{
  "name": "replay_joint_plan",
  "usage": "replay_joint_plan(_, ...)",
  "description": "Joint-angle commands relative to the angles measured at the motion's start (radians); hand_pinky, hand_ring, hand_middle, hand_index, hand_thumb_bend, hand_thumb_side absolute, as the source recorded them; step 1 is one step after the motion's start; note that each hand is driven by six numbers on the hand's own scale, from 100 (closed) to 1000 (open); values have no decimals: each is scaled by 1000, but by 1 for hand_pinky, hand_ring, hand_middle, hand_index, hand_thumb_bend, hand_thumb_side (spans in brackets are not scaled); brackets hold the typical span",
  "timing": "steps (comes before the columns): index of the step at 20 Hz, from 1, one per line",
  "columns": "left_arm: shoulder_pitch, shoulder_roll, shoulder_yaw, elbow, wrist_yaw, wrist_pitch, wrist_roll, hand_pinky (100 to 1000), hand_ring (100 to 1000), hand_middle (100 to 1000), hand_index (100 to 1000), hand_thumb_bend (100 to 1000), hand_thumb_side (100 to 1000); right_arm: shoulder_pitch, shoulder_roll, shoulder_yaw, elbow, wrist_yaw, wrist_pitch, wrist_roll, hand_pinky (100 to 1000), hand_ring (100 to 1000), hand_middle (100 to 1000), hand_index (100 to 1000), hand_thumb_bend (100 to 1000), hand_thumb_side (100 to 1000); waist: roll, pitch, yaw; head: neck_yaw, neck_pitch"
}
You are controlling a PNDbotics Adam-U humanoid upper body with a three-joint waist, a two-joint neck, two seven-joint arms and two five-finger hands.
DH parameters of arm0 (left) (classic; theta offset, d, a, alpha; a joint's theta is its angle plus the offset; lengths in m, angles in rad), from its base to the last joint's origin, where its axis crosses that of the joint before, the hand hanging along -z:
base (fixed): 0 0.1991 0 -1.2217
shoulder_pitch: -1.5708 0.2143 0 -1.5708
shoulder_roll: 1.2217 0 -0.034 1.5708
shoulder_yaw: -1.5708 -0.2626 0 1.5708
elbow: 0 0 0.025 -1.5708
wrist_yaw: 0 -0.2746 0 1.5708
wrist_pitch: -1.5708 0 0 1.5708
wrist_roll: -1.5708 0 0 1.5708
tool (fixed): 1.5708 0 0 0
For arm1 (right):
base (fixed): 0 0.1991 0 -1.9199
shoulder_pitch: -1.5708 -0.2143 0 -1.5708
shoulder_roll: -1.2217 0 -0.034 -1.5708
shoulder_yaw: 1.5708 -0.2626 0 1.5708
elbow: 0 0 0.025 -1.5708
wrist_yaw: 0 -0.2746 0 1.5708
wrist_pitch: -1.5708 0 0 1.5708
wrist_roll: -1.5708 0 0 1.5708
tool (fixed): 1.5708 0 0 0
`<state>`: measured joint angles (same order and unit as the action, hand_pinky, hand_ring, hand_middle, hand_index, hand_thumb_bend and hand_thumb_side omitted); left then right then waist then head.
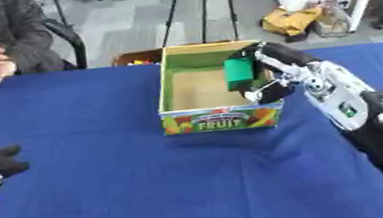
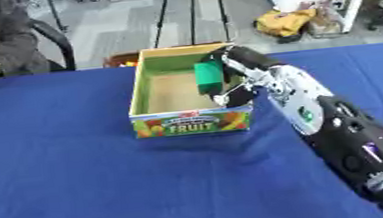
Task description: Pick up objects on the table and place them in the box.
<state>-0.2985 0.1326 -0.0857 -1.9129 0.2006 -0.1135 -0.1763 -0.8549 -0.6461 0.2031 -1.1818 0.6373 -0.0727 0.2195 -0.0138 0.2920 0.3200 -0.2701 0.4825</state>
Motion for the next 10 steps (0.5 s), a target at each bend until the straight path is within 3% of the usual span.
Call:
replay_joint_plan(1, -18, 1, -10, -22, 9, 1, -14, 745, 810, 563, 775, 726, 751, -33, -28, -29, 58, 30, -11, -41, 649, 567, 419, 724, 100, 100, 2, -15, 6, -28, -21)
replay_joint_plan(3, -19, 0, -12, -23, 11, 2, -17, 745, 810, 563, 775, 727, 750, -39, -27, -30, 82, 39, -28, -64, 662, 590, 490, 757, 100, 100, 1, -14, 13, -34, -23)
replay_joint_plan(4, -20, 0, -12, -23, 11, 2, -18, 745, 810, 563, 774, 727, 750, -41, -27, -29, 89, 45, -35, -70, 707, 687, 656, 837, 100, 100, 1, -14, 16, -36, -24)
replay_joint_plan(5, -20, 0, -12, -23, 12, 2, -19, 745, 810, 563, 774, 727, 749, -43, -27, -28, 93, 53, -42, -73, 750, 760, 745, 873, 100, 127, 0, -14, 19, -38, -25)
replay_joint_plan(6, -20, 0, -12, -23, 12, 2, -19, 745, 810, 563, 774, 727, 749, -44, -28, -28, 96, 62, -49, -73, 812, 842, 836, 921, 100, 269, 0, -15, 22, -40, -25)
replay_joint_plan(7, -20, 1, -12, -23, 13, 2, -19, 745, 810, 563, 774, 727, 749, -45, -29, -28, 97, 72, -57, -70, 822, 852, 848, 928, 100, 297, 0, -15, 23, -42, -25)
replay_joint_plan(8, -19, 1, -12, -24, 13, 2, -19, 745, 810, 563, 774, 727, 749, -45, -29, -28, 99, 82, -64, -66, 893, 929, 923, 969, 119, 492, 0, -17, 24, -43, -26)
replay_joint_plan(10, -19, 2, -12, -23, 14, 2, -19, 745, 811, 563, 775, 728, 748, -46, -29, -30, 99, 97, -76, -59, 956, 988, 973, 994, 315, 670, 0, -18, 24, -44, -27)
